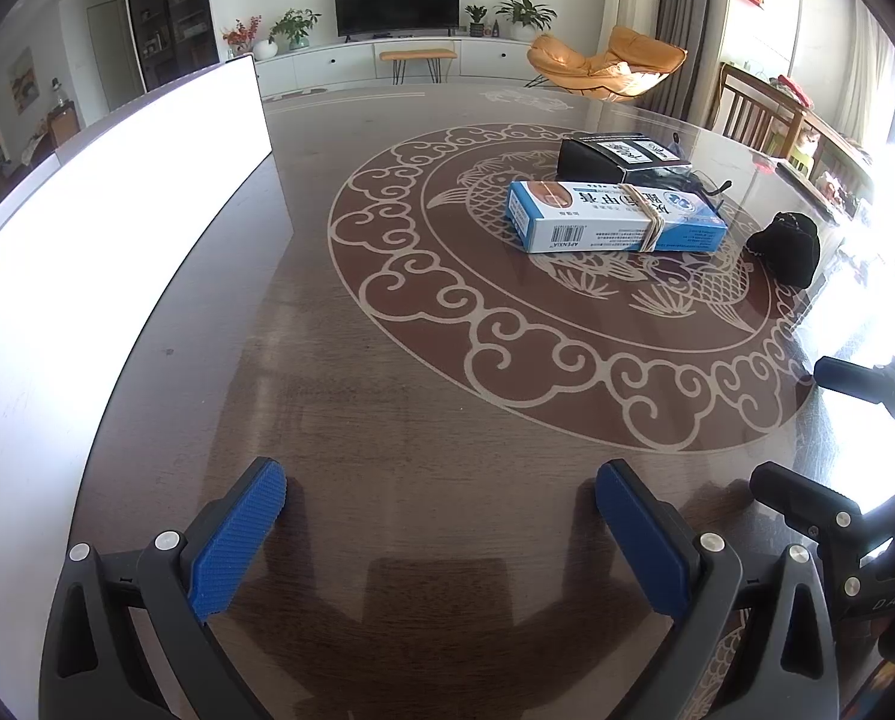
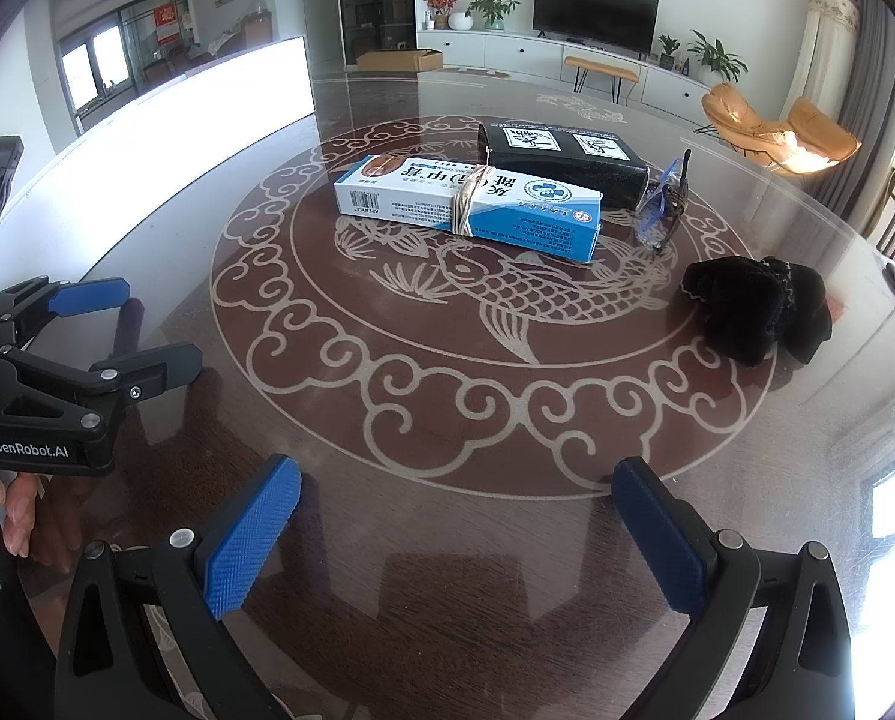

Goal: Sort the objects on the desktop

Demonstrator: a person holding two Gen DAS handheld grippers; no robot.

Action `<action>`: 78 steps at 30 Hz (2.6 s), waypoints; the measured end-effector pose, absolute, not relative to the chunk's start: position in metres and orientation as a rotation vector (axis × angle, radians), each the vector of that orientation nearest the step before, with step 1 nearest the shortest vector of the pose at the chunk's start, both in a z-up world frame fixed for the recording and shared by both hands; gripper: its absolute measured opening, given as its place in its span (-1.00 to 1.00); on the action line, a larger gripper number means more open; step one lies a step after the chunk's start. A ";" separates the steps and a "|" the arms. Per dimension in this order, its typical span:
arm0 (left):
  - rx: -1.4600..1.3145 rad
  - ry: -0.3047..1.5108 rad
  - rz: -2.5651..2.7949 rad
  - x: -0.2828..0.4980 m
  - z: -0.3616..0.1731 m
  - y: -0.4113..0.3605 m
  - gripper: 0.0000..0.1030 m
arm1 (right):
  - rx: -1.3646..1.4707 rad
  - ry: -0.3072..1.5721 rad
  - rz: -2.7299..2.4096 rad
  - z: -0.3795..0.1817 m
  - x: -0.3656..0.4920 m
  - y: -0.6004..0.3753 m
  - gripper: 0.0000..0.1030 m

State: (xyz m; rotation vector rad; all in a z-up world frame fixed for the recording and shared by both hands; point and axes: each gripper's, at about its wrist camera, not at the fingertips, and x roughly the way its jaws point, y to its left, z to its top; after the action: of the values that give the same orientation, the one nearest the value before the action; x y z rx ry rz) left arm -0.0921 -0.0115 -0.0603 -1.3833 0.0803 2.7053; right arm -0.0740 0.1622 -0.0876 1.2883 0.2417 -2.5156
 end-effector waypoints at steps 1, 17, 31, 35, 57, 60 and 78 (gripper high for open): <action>-1.383 0.080 2.705 -0.092 -0.060 -0.011 1.00 | 1.288 0.242 -2.515 -0.088 -0.074 0.162 1.00; -1.383 0.079 2.705 -0.092 -0.061 -0.012 1.00 | 1.259 0.211 -2.540 -0.084 -0.070 0.166 1.00; -1.382 0.079 2.707 -0.091 -0.061 -0.009 1.00 | 1.511 -0.648 -2.775 -0.069 -0.182 0.312 0.97; -1.382 0.079 2.707 -0.091 -0.061 -0.009 1.00 | 1.528 -0.398 -2.775 -0.065 -0.212 0.288 0.23; -1.382 0.035 2.693 -0.088 -0.060 -0.009 1.00 | 1.245 0.367 -2.402 -0.077 -0.098 0.166 -0.09; -1.353 -0.157 2.587 -0.092 -0.052 -0.007 1.00 | 1.191 0.300 -2.421 -0.080 -0.084 0.178 -0.09; -1.706 -0.221 2.874 -0.232 -0.062 0.023 1.00 | 1.164 0.220 -2.397 -0.077 -0.089 0.179 0.07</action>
State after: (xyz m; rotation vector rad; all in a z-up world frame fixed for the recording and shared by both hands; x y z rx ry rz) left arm -0.2317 0.0226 -0.0625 -1.7059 -0.2209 2.8739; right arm -0.0894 0.1790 -0.0772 1.1636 0.2203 -2.3973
